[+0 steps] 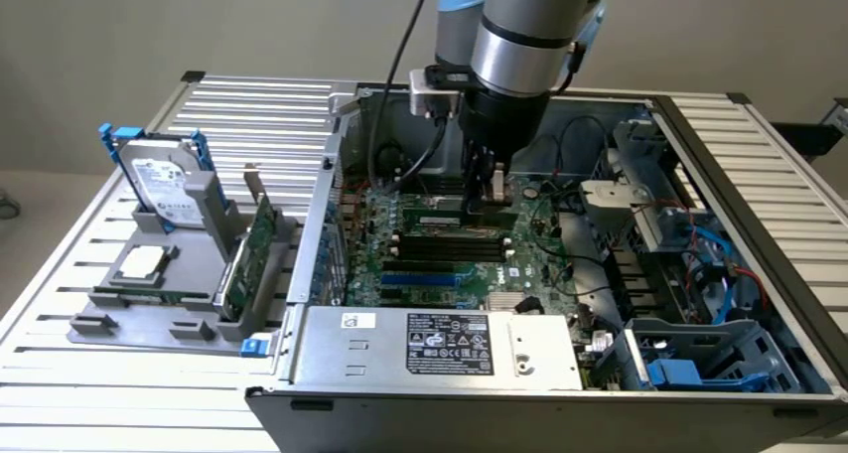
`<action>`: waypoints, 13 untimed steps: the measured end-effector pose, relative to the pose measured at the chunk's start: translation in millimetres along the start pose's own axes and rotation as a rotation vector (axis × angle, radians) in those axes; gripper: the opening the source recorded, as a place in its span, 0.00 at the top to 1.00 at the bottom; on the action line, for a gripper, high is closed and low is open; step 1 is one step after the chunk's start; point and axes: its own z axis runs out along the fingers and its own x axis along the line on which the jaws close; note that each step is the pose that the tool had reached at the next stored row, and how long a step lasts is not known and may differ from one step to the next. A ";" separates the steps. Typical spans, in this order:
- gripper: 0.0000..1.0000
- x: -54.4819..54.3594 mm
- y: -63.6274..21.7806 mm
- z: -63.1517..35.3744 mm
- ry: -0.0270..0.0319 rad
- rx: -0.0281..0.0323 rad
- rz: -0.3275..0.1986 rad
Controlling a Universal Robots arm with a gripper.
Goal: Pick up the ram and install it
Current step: 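Insert the ram into the slot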
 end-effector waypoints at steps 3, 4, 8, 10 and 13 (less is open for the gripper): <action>0.86 -0.1 -0.5 5.4 -0.0003 -0.0001 0.004; 0.86 -0.2 -0.7 7.2 -0.0005 -0.0002 0.006; 0.86 -0.4 -1.4 14.5 -0.0012 -0.0004 0.014; 0.86 -0.6 -1.7 18.1 -0.0016 -0.0004 0.016; 0.86 -1.3 -2.0 23.5 -0.0018 -0.0005 0.018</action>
